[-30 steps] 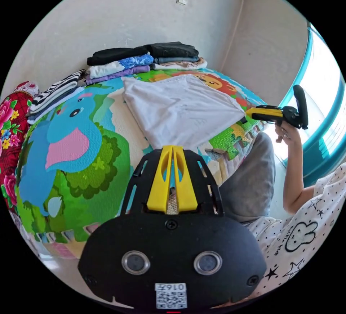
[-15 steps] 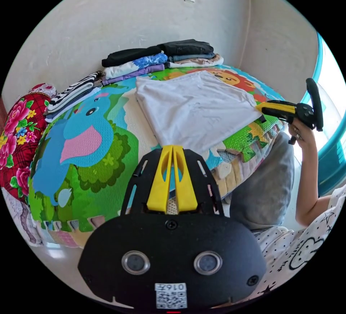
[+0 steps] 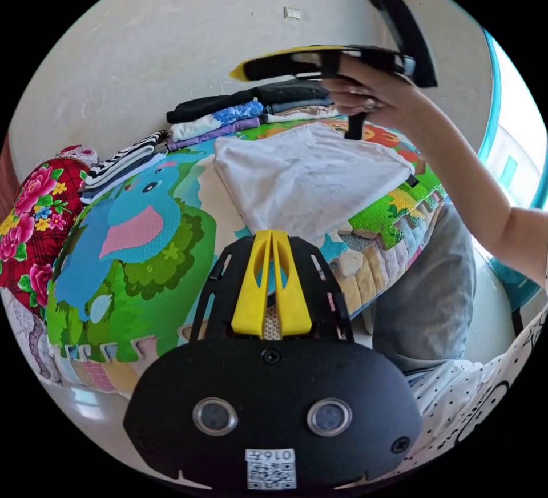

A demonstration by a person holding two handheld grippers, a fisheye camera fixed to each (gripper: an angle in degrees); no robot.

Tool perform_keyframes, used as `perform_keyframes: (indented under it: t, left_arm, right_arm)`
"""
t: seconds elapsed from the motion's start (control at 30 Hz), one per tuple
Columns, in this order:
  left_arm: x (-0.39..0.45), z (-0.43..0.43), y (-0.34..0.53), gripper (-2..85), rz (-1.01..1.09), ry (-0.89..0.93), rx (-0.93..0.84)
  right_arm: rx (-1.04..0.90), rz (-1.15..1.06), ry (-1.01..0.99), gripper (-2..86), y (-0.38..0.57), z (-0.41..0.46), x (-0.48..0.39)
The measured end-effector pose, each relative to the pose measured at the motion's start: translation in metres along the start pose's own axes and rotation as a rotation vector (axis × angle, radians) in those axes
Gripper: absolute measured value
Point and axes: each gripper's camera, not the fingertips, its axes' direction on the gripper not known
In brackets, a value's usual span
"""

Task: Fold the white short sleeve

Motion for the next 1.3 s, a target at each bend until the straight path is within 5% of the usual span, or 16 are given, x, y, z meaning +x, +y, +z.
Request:
perform_keyframes:
  t: [0.3,0.5,0.9,1.1,1.3]
  left_arm:
    - [-0.029,-0.004,0.041,-1.0,-0.110,0.173,0.124]
    - [-0.033,-0.006,0.062,-1.0,-0.111,0.186,0.187]
    - [-0.041,-0.013,0.084,-0.9,-0.105,0.222,0.202]
    - [-0.084,-0.025,0.104,0.9,-0.320,0.322,0.240]
    - [-0.085,-0.004,0.084,7.1,-0.257,0.450,0.138]
  right_arm:
    - [-0.543,-0.011,-0.091,11.1,-0.083,0.184,0.016]
    - [-0.491,-0.118,-0.022,1.0,-0.113,0.208,-0.003]
    - [-0.595,-0.138,-0.014,3.4,-0.144,0.298,-0.020]
    - [-0.375,0.048,-0.084,6.2,-0.165,0.258,0.016]
    - [-0.308,-0.035,-0.146,6.0,-0.157,0.220,0.005]
